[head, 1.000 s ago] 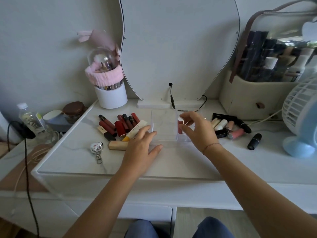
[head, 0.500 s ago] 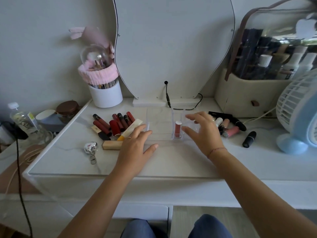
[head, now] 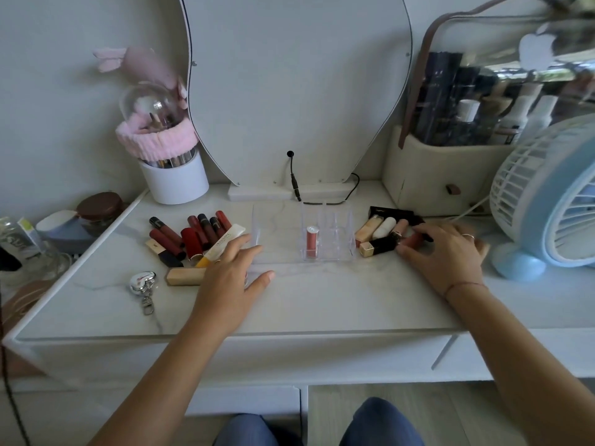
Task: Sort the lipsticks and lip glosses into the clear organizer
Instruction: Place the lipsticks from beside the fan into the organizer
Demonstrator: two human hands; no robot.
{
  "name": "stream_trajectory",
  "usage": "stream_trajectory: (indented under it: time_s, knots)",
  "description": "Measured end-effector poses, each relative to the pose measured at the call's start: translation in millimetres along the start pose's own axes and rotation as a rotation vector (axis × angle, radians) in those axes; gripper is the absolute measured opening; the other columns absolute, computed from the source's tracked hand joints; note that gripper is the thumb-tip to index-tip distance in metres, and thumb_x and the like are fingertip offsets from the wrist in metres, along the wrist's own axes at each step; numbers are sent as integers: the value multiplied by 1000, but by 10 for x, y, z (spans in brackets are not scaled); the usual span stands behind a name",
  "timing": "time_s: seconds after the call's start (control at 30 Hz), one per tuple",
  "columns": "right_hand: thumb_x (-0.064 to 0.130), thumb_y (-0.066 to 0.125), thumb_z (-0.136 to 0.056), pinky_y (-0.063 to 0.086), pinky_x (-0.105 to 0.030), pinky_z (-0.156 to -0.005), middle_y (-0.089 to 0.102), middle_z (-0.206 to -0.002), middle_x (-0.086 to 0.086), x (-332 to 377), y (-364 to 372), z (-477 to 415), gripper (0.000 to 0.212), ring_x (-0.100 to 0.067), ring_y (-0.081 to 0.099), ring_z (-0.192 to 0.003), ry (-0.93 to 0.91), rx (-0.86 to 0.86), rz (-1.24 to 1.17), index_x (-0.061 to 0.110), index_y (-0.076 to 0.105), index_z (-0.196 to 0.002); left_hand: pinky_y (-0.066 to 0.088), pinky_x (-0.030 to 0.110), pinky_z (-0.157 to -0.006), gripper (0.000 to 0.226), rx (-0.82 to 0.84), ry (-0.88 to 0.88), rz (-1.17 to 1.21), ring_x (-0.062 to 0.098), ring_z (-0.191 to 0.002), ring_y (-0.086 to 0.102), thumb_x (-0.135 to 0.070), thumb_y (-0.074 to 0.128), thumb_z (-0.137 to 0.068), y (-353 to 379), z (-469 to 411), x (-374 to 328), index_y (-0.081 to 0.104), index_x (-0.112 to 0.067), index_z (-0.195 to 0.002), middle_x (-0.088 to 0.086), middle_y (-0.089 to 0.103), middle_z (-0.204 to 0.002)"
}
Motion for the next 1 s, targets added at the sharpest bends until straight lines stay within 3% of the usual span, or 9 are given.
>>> stream_trajectory:
  time_s: [0.17,0.3,0.4,0.6,0.73,0.8,0.93,1.0]
  knots:
    - [37,69,-75,28,-26,-84,64,-110,3,112,27,60,30,-19,52,-107,-128,36,-53,25,66,-102,38,36,-100,46,-1,5,-14,20,-128,41,-36,62,-85,-6,1,-15,55,-17,-127,0,41,-143]
    - [41,70,-72,27,-26,-91,58,-119,5,149,65,179,45,-20,43,-114,-120,93,-116,28,61,-114,38,35,-99,46,2,-1,-13,20,-127,42,-35,63,-85,-14,4,-14,55,-17,-126,-1,41,-143]
    - [51,66,-73,30,-34,-97,51,-128,2,119,78,221,58,-23,36,-121,-49,109,-107,28,55,-125,37,35,-99,46,6,0,-19,20,-127,42,-36,62,-85,-12,2,-18,55,-17,-127,-1,40,-144]
    - [60,60,-72,28,-34,-95,46,-124,-3,82,106,222,45,-26,33,-117,42,141,3,27,65,-102,33,28,-95,46,16,-10,-19,18,-121,45,-37,63,-85,-6,13,-10,55,-18,-126,-1,40,-144]
    - [51,69,-69,24,-34,-90,49,-116,2,139,64,249,47,-22,36,-116,12,106,-80,27,58,-108,32,27,-94,46,16,-11,-21,19,-119,47,-37,62,-85,-9,14,-14,55,-18,-127,-1,40,-144]
    - [41,73,-69,21,-30,-83,50,-104,10,211,33,280,46,-15,42,-105,-49,90,-159,30,54,-110,33,28,-95,46,17,-9,-23,19,-121,46,-37,62,-85,-13,14,-22,55,-18,-127,-1,40,-144]
    - [19,74,-71,28,-28,-86,57,-87,27,296,-10,323,39,3,54,-86,-132,77,-371,34,51,-99,34,29,-95,45,15,-4,-26,18,-119,47,-35,63,-85,-20,18,-38,55,-18,-126,-1,40,-144]
    - [13,73,-71,35,-14,-81,62,-82,27,301,-15,327,36,6,58,-87,-143,71,-446,30,54,-98,34,29,-95,45,12,-1,-24,19,-118,47,-34,63,-85,-21,19,-35,55,-17,-126,0,40,-143]
Point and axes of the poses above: each hand's wrist, its own z-axis away from the middle knuckle, its own y-axis out of the palm, x = y × z, the point moved 7 cm from there along -z, towards the middle knuckle
